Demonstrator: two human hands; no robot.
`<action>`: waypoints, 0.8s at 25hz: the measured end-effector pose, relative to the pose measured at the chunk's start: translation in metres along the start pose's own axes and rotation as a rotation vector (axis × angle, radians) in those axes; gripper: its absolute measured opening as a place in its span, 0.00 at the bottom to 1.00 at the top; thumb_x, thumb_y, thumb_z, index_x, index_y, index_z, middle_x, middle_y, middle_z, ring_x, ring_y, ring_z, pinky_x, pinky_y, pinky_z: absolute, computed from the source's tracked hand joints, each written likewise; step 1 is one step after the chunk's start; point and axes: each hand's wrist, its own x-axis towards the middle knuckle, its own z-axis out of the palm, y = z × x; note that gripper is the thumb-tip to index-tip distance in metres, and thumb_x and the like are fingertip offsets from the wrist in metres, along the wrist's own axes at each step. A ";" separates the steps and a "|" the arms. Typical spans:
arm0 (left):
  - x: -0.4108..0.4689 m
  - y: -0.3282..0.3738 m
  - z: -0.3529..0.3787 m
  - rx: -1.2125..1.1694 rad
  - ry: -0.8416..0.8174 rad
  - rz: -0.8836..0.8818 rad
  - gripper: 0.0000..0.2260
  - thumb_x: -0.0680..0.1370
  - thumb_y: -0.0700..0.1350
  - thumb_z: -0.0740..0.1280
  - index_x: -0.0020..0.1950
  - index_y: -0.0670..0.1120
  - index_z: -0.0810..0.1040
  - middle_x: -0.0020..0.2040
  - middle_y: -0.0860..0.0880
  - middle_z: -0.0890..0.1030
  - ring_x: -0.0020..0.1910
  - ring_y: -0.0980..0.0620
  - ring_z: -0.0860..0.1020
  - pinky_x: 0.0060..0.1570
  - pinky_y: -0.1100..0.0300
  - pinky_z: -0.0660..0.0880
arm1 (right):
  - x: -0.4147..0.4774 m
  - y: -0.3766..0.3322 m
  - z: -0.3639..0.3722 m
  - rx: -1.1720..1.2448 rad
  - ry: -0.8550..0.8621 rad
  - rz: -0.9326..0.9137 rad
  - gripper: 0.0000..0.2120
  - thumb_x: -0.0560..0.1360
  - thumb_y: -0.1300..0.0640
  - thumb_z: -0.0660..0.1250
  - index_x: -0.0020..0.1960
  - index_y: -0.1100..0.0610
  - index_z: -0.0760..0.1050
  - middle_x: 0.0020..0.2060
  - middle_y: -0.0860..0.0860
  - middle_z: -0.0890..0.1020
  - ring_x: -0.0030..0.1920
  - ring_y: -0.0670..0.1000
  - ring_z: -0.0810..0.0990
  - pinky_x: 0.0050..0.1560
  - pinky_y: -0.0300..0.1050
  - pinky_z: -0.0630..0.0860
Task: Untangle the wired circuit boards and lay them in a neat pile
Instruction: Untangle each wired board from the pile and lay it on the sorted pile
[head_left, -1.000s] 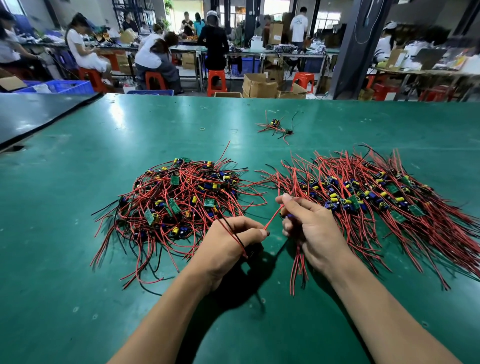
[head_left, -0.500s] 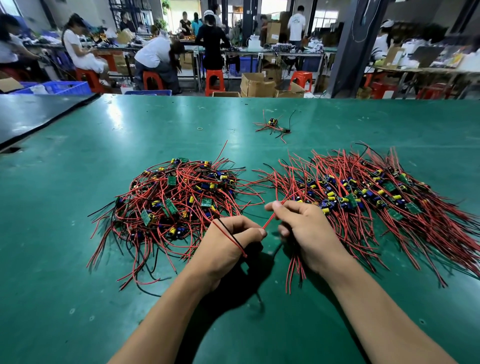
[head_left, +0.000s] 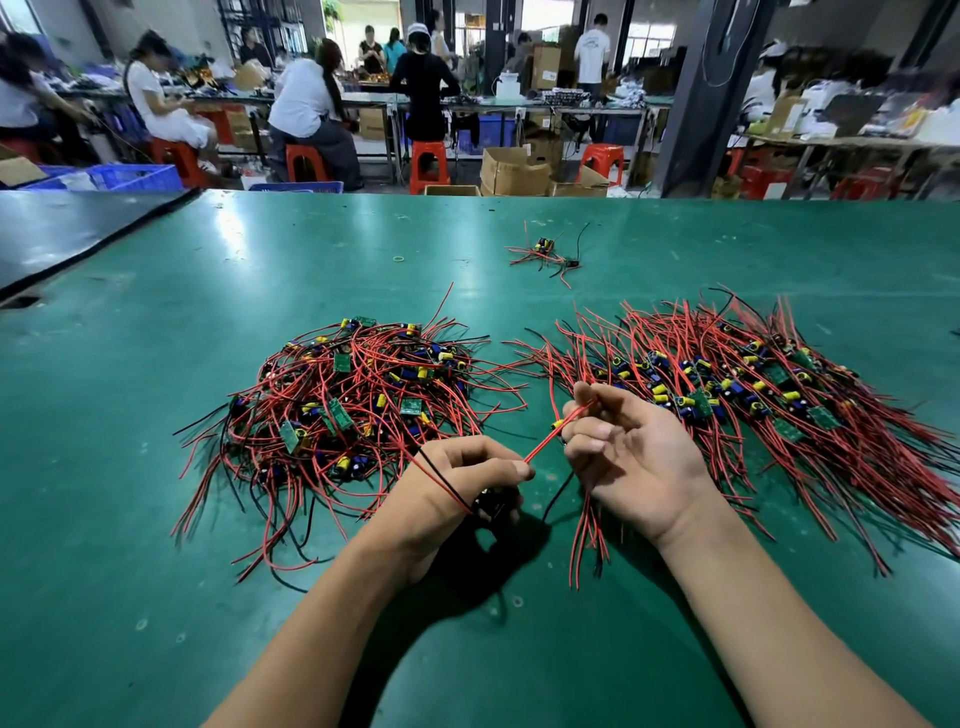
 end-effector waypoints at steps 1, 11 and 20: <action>0.000 0.001 -0.001 -0.016 0.007 -0.013 0.06 0.73 0.36 0.71 0.37 0.42 0.82 0.29 0.42 0.79 0.26 0.48 0.76 0.31 0.59 0.69 | 0.000 0.000 -0.001 0.009 -0.015 0.006 0.13 0.74 0.60 0.63 0.38 0.66 0.82 0.32 0.52 0.71 0.24 0.46 0.70 0.23 0.37 0.70; -0.001 0.005 -0.009 -0.189 -0.068 -0.131 0.03 0.67 0.43 0.72 0.36 0.43 0.84 0.30 0.45 0.79 0.28 0.53 0.77 0.31 0.63 0.76 | 0.013 0.014 -0.017 -1.030 0.341 -0.829 0.01 0.74 0.60 0.75 0.44 0.56 0.83 0.29 0.49 0.82 0.28 0.48 0.79 0.34 0.39 0.77; 0.000 0.009 -0.016 -0.257 -0.006 -0.090 0.03 0.66 0.42 0.70 0.35 0.44 0.83 0.30 0.48 0.77 0.26 0.54 0.75 0.27 0.66 0.72 | 0.009 0.002 -0.025 -1.396 0.289 -0.981 0.08 0.78 0.54 0.71 0.40 0.54 0.82 0.29 0.45 0.79 0.28 0.45 0.76 0.33 0.34 0.70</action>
